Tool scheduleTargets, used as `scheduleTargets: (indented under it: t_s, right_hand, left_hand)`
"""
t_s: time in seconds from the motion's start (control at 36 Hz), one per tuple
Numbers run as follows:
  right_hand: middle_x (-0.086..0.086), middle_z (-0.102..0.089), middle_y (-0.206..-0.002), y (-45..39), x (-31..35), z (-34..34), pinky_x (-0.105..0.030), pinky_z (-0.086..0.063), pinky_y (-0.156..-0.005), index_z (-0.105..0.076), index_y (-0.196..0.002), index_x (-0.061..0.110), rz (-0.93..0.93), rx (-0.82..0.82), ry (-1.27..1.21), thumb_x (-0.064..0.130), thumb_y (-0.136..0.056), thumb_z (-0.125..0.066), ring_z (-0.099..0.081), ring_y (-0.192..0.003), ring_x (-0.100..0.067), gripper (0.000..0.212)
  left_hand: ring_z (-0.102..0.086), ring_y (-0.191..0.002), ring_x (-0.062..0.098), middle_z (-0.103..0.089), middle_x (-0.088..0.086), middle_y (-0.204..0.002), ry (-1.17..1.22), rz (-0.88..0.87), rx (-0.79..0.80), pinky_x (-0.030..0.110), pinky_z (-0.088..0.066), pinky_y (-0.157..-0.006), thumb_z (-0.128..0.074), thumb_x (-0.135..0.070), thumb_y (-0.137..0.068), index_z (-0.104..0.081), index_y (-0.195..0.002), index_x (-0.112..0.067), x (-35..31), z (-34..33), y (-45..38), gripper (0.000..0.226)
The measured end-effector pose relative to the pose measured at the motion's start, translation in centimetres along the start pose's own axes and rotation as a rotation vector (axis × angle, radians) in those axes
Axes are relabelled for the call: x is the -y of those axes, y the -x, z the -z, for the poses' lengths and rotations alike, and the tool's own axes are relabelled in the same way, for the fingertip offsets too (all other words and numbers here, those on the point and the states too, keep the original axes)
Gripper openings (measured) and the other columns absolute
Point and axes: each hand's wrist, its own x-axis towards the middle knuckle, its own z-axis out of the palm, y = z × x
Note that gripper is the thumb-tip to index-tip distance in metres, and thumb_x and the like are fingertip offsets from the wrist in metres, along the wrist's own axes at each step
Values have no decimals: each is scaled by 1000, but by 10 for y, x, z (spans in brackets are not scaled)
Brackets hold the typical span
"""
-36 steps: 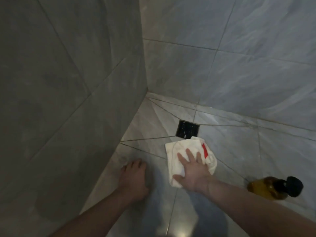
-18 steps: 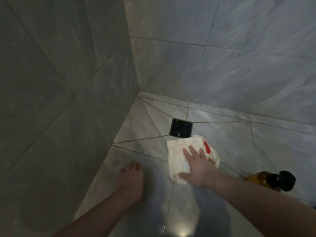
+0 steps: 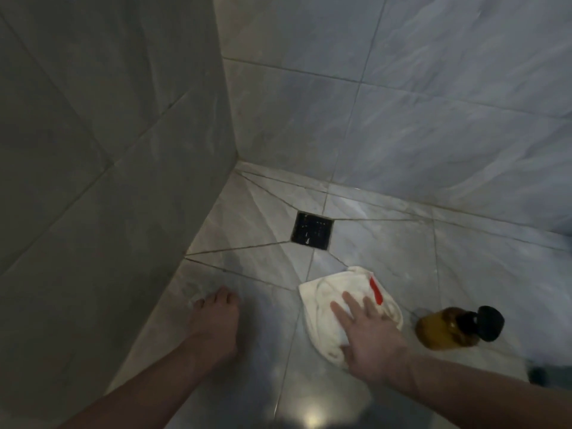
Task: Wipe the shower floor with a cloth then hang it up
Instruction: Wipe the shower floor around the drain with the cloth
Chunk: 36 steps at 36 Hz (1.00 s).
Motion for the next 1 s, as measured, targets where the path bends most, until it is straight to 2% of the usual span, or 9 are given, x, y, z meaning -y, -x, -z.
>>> scheduleTargets:
  t_s: [0.11, 0.22, 0.31, 0.33, 0.44, 0.61, 0.69, 0.83, 1.0]
  right_hand:
    - [-13, 10, -164, -26, -28, 23, -60, -18, -117, 7, -157, 18, -222, 1, -140, 50, -97, -38, -2, -148, -48, 82]
    - [-15, 3, -164, -50, -73, 43, -55, -9, -120, 2, -157, 11, -351, -18, -214, 55, -99, -27, 2, -150, -40, 78]
    - [-13, 3, -165, -78, -112, 26, -62, -8, -116, 0, -158, 20, -472, -31, -235, 78, -66, -4, 1, -148, -45, 108]
    - [-14, 3, -164, -83, -115, 24, -62, -9, -116, 2, -157, 20, -510, -34, -264, 78, -66, -8, 0, -148, -45, 108]
    - [-19, 5, -163, -79, -99, 39, -56, -7, -119, 2, -157, 19, -590, -63, -378, 62, -94, -37, -4, -149, -42, 85]
    - [-15, 5, -164, -84, -71, 39, -60, -4, -119, -1, -157, 23, -457, -88, -405, 62, -92, -43, 3, -148, -46, 87]
    - [-7, 3, -165, -80, -36, 39, -59, -12, -118, -8, -156, 31, -301, -138, -393, 64, -85, -53, 3, -147, -49, 91]
    - [3, 11, -165, -67, 16, 27, -60, -13, -118, -2, -156, 36, -42, -120, -318, 58, -85, -55, 13, -147, -47, 91]
    - [6, 14, -164, -74, -17, 30, -60, -13, -118, 2, -157, 34, -101, -143, -306, 54, -91, -47, 8, -150, -39, 84]
  left_hand:
    - [-40, -132, 23, -33, 6, -147, 2, -2, -16, 38, -35, -106, -77, -42, -67, -31, -142, -16, 0, 1, 1, 92]
    - [-42, -129, 23, -36, 4, -144, 17, 13, -29, 36, -37, -104, -74, -35, -69, -34, -139, -17, -1, 2, 1, 83]
    - [-38, -133, 22, -31, 4, -149, 29, 9, -33, 36, -34, -107, -74, -37, -69, -32, -141, -18, 1, -2, 1, 86]
    - [-37, -134, 22, -31, 3, -150, 38, 5, -39, 36, -34, -107, -75, -38, -69, -32, -142, -19, 2, -3, 1, 87]
    - [-37, -134, 20, -32, -1, -149, 77, -11, -51, 34, -33, -108, -77, -49, -65, -34, -139, -22, 8, -5, 2, 90]
    - [-37, -133, 21, -34, 2, -148, 34, -9, -14, 35, -33, -109, -80, -52, -61, -35, -140, -20, 3, -3, -4, 96]
    - [-34, -136, 24, -34, 7, -148, -60, 5, 43, 38, -28, -113, -82, -50, -62, -34, -143, -14, -5, 3, -8, 100]
    - [-35, -133, 26, -43, 8, -141, -170, -12, 90, 41, -25, -114, -81, -49, -63, -42, -138, -15, -10, 6, -16, 91]
    - [-37, -131, 24, -47, 6, -137, -163, -33, 96, 38, -26, -115, -79, -54, -63, -49, -132, -18, -6, 7, -17, 84]
